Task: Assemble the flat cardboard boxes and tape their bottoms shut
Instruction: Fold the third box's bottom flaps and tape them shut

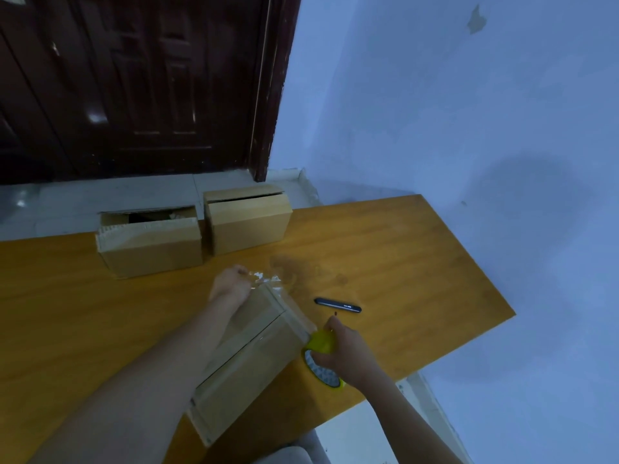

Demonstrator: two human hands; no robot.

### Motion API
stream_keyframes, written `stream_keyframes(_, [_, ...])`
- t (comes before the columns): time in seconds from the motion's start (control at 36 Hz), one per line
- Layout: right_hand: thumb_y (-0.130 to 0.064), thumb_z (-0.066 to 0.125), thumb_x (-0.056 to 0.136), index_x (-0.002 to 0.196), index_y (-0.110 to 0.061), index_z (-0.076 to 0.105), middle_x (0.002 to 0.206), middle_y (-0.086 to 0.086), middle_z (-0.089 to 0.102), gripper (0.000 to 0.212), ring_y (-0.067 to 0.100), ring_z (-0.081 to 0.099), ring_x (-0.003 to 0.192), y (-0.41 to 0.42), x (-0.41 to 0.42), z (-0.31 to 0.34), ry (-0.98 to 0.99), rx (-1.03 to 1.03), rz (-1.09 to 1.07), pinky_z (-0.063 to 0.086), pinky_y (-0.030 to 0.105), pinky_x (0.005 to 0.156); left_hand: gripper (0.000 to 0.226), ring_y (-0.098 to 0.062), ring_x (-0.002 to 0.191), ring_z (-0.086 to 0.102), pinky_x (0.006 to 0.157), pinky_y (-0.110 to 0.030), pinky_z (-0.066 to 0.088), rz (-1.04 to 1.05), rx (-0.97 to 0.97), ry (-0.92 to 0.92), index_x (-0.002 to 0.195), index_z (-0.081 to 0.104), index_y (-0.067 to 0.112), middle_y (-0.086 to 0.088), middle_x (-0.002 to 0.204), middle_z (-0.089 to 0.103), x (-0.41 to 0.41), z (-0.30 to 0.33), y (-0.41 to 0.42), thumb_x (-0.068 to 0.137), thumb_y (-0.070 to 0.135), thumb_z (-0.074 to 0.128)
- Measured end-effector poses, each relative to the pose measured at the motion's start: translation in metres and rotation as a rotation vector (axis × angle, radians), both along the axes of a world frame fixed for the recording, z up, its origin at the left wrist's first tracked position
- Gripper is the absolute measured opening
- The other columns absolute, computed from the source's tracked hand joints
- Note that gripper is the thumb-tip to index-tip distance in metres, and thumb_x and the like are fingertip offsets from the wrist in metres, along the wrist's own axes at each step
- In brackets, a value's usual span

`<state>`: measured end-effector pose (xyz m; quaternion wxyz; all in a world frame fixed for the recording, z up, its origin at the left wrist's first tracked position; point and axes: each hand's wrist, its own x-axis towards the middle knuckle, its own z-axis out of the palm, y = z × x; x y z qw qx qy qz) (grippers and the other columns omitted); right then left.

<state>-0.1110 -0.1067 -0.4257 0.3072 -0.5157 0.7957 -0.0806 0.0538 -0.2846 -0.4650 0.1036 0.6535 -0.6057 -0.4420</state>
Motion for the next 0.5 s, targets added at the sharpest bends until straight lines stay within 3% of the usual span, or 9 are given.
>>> stream_keyframes(0.06, [-0.033, 0.073, 0.078, 0.102, -0.022, 0.043, 0.087, 0.002, 0.061, 0.04, 0.016, 0.058, 0.073, 0.002, 0.002, -0.003, -0.02, -0.026, -0.01, 0.048, 0.03, 0.06, 0.032, -0.016, 0.079, 0.055, 0.062, -0.029, 0.045, 0.009, -0.178, 0.001, 0.125, 0.053, 0.019, -0.004, 0.105, 0.063, 0.004, 0.002, 0.001, 0.094, 0.012, 0.05])
stream_keyframes(0.14, [-0.033, 0.073, 0.078, 0.101, -0.023, 0.042, 0.086, 0.0, 0.06, 0.04, 0.015, 0.058, 0.071, 0.005, 0.011, -0.011, -0.049, -0.079, -0.025, 0.048, 0.031, 0.06, 0.035, -0.016, 0.074, 0.059, 0.06, -0.033, 0.052, -0.049, -0.338, 0.008, 0.129, 0.049, 0.02, 0.002, 0.09, 0.06, 0.01, 0.008, 0.0, 0.094, 0.015, 0.049])
stream_keyframes(0.28, [-0.035, 0.072, 0.08, 0.106, -0.027, 0.037, 0.089, 0.001, 0.059, 0.044, 0.017, 0.061, 0.076, 0.0, 0.041, -0.026, -0.132, -0.141, -0.072, 0.051, 0.033, 0.062, 0.038, -0.018, 0.099, 0.057, 0.076, -0.029, 0.05, -0.152, -0.505, -0.015, 0.13, 0.049, 0.018, -0.002, 0.109, 0.059, 0.02, 0.02, 0.002, 0.092, 0.015, 0.051])
stream_keyframes(0.36, [-0.033, 0.069, 0.084, 0.108, -0.02, 0.037, 0.08, -0.005, 0.053, 0.042, 0.011, 0.056, 0.07, -0.009, 0.057, -0.03, -0.179, -0.162, -0.055, 0.047, 0.029, 0.058, 0.036, -0.018, 0.112, 0.051, 0.092, -0.033, 0.046, -0.205, -0.619, -0.096, 0.129, 0.05, 0.017, -0.001, 0.118, 0.055, 0.026, 0.022, 0.012, 0.092, 0.019, 0.049])
stream_keyframes(0.42, [-0.031, 0.068, 0.085, 0.112, -0.012, 0.039, 0.077, -0.009, 0.045, 0.044, 0.006, 0.048, 0.066, -0.018, 0.064, -0.03, -0.197, -0.184, -0.041, 0.041, 0.024, 0.056, 0.036, -0.019, 0.12, 0.044, 0.098, -0.035, 0.04, -0.265, -0.602, -0.17, 0.129, 0.048, 0.018, -0.001, 0.123, 0.05, 0.03, 0.018, 0.022, 0.093, 0.021, 0.046])
stream_keyframes(0.5, [-0.035, 0.068, 0.084, 0.103, -0.014, 0.036, 0.073, -0.008, 0.046, 0.042, 0.006, 0.047, 0.061, -0.032, 0.07, -0.032, -0.182, -0.19, -0.018, 0.039, 0.025, 0.052, 0.041, -0.022, 0.129, 0.033, 0.105, -0.036, 0.029, -0.349, -0.543, -0.318, 0.135, 0.041, 0.019, -0.002, 0.136, 0.04, 0.038, 0.006, 0.038, 0.096, 0.031, 0.041])
